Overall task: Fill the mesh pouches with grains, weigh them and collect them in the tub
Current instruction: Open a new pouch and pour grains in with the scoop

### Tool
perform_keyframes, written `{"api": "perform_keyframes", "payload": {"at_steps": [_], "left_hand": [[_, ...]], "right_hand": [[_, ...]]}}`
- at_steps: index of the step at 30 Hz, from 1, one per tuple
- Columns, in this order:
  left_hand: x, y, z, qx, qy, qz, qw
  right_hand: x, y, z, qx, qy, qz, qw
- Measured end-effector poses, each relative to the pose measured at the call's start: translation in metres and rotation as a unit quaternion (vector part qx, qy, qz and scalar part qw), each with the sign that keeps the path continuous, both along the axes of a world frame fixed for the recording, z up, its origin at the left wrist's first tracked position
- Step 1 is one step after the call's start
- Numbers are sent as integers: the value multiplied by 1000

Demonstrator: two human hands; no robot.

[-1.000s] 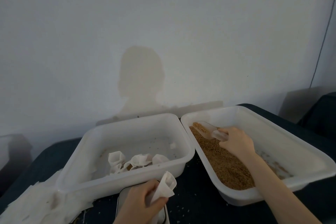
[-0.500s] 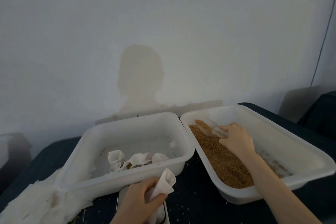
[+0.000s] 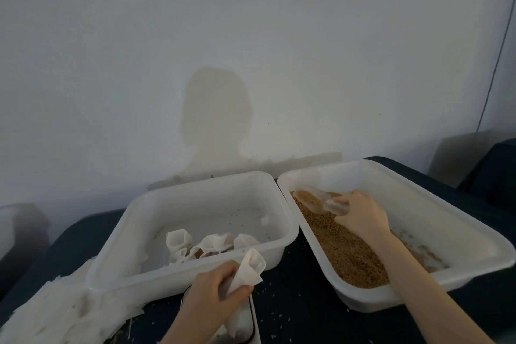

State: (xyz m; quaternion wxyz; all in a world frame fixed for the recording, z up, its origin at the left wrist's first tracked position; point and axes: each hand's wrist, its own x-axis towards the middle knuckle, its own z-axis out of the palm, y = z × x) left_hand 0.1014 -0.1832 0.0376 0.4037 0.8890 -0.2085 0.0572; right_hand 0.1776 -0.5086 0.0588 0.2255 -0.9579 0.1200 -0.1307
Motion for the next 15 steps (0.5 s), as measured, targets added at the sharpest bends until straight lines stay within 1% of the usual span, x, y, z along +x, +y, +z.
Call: {"api": "perform_keyframes", "payload": {"at_steps": [3, 7, 10, 13, 15], "left_hand": [[1, 1, 1, -4, 0, -3, 1000], [1, 1, 0, 0, -2, 1, 1000], [2, 2, -1, 1, 1, 7, 1000], [2, 3, -3, 1, 9, 7, 1000], [2, 4, -4, 4, 15, 8, 1000]], "right_hand": [[1, -1, 0, 7, -5, 0, 1000], [1, -2, -1, -5, 26, 15, 1000], [1, -3, -1, 17, -6, -1, 1000], [2, -3, 0, 11, -3, 4, 1000], [3, -5, 1, 32, -19, -9, 999]]}}
